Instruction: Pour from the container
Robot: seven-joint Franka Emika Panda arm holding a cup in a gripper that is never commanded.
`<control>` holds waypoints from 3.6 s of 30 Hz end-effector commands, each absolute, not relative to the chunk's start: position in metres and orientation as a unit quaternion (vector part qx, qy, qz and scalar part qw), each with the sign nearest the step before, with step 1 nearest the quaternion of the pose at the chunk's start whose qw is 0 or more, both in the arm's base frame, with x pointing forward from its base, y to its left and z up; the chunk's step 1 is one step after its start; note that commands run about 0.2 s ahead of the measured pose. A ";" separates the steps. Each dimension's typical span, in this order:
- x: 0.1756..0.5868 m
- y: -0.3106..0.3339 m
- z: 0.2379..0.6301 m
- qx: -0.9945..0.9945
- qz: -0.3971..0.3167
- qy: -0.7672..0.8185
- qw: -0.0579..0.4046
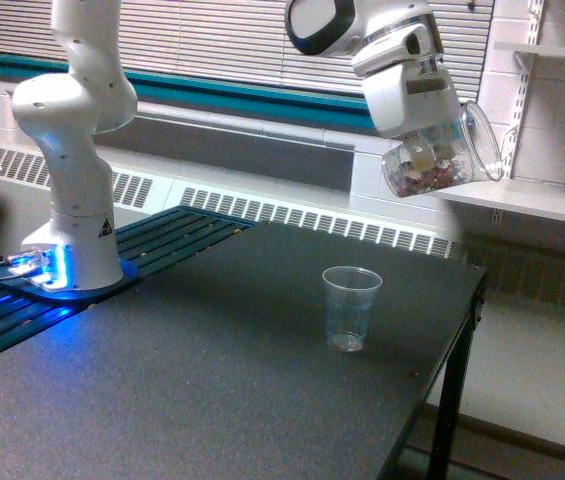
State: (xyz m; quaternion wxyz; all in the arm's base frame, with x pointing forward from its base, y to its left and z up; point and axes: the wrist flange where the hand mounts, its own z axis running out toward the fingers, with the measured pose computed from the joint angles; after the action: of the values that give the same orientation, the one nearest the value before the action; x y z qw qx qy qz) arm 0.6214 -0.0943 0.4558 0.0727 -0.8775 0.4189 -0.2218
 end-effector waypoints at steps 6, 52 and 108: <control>0.621 -0.086 0.432 -0.884 -0.208 0.417 0.051; 0.497 0.018 0.353 -0.924 -0.154 0.350 0.014; 0.436 0.031 0.304 -0.948 -0.050 0.314 -0.014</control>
State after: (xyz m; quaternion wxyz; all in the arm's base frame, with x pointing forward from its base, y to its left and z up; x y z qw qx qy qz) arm 0.4300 0.0357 0.3034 -0.0115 -0.9450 0.3221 -0.0558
